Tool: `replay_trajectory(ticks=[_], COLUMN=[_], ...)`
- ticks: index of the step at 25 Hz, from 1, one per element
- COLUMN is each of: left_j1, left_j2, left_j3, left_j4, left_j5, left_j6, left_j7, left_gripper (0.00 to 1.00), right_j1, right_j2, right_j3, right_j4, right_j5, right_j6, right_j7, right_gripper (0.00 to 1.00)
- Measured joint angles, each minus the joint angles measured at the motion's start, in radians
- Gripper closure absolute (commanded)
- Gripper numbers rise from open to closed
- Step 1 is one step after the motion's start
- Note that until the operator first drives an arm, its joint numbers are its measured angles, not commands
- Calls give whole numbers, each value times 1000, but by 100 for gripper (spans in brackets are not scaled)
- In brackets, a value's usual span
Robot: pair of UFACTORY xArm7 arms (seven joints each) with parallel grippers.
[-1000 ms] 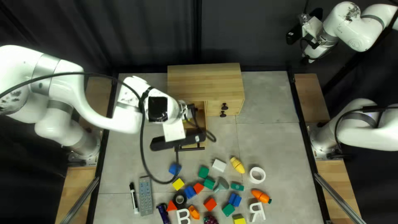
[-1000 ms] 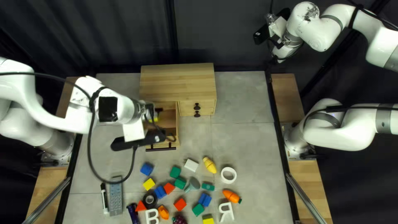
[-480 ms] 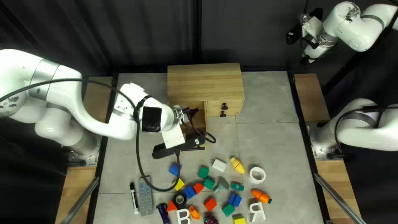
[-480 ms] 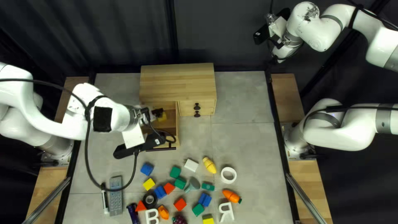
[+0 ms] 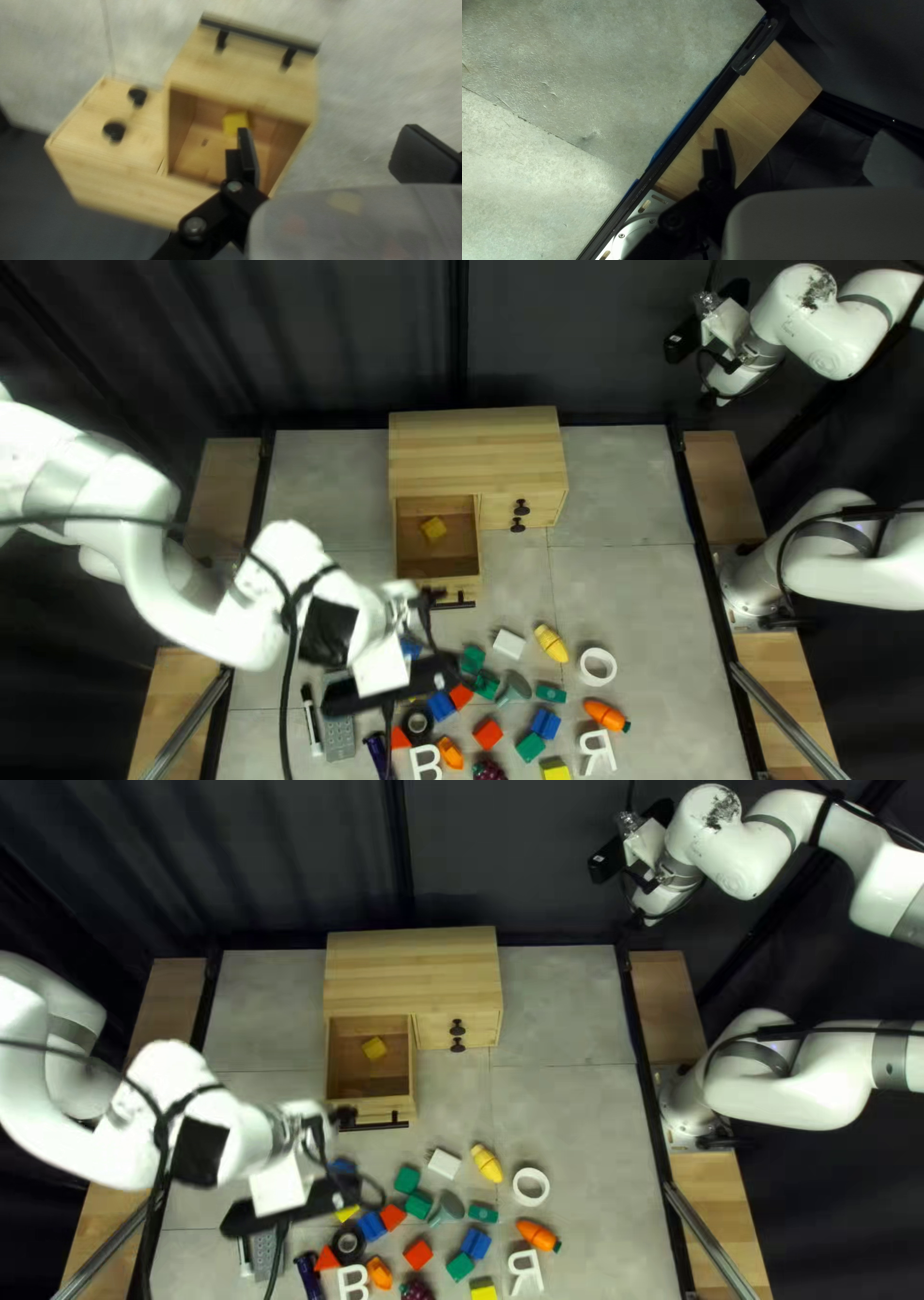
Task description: Open drawers and place objects into drawer and close
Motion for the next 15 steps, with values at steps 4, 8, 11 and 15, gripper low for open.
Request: replay_trajectory(ticks=[4, 8, 11, 15], left_j1=[-13, -20, -15, 3], left_j2=[43, 130, 201, 251], left_j3=[-13, -20, -13, 9], left_j4=[-31, -35, -39, -58], left_j5=[-26, -22, 3, 38], left_j6=[-65, -119, -175, -246], left_j7=[-37, -28, -9, 2], left_gripper=[0, 0, 0, 0], right_j1=[0, 0, 0, 0], right_j2=[0, 0, 0, 0], right_j3=[0, 0, 0, 0], right_j4=[0, 0, 0, 0], right_j5=[0, 0, 0, 0], right_j6=[0, 0, 0, 0], right_j7=[0, 0, 0, 0], right_gripper=[0, 0, 0, 0])
